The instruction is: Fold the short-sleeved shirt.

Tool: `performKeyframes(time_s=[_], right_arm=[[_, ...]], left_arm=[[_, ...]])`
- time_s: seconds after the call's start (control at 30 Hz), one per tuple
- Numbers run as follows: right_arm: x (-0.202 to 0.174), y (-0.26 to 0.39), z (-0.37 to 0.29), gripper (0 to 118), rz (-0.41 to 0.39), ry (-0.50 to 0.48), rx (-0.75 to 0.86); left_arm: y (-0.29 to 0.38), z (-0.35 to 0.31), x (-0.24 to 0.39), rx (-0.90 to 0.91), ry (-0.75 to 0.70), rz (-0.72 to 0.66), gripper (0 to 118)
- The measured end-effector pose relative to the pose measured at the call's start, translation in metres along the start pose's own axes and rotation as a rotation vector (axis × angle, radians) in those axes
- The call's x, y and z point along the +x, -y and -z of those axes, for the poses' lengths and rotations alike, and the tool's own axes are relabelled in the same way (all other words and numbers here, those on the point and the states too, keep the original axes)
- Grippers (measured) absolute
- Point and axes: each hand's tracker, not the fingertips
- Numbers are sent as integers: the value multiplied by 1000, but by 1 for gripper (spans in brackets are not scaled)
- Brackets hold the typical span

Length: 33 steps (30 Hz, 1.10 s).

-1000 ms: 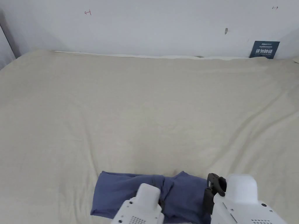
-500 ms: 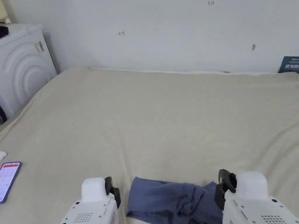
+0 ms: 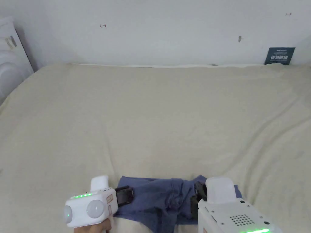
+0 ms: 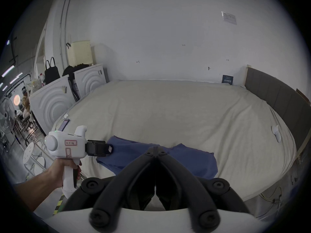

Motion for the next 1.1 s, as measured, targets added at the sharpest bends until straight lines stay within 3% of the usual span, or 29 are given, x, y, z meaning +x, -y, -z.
performKeyframes(time_s=[0.07,0.13,0.17,0.2,0.23,0.33,0.5,0.57,0.67,0.77,0.83,0.97,1.1], right_arm=[[6,1,0,1,30,-8,-2],[9,1,1,1,37,-6,0],[10,0,1,1,36,0,4],[11,-2,2,1,38,4,4],[13,-4,3,1,44,5,4],[15,-8,3,1,50,15,12],[13,-13,3,1,36,23,22],[11,-14,6,1,38,19,21],[6,-13,9,1,34,6,16],[1,-9,11,1,21,5,17],[0,-9,16,1,35,-10,8],[-6,-9,17,1,26,-28,6],[-6,-10,15,1,21,-31,14]], left_arm=[[5,0,12,-5,6,22,24],[2,-18,24,10,-64,149,18],[4,-23,22,12,-36,115,12],[5,-21,20,-15,104,51,11],[5,-23,21,-25,155,29,11],[-10,-44,20,80,54,123,11],[-40,-63,-3,133,56,41,11],[-53,-71,-19,160,-13,85,11],[-55,-94,-57,179,-55,35,11],[-51,-122,-93,204,-224,48,11],[-46,-133,-102,215,-265,74,11],[-45,-164,-72,292,-293,168,11],[-53,-166,-2,331,-244,324,11]])
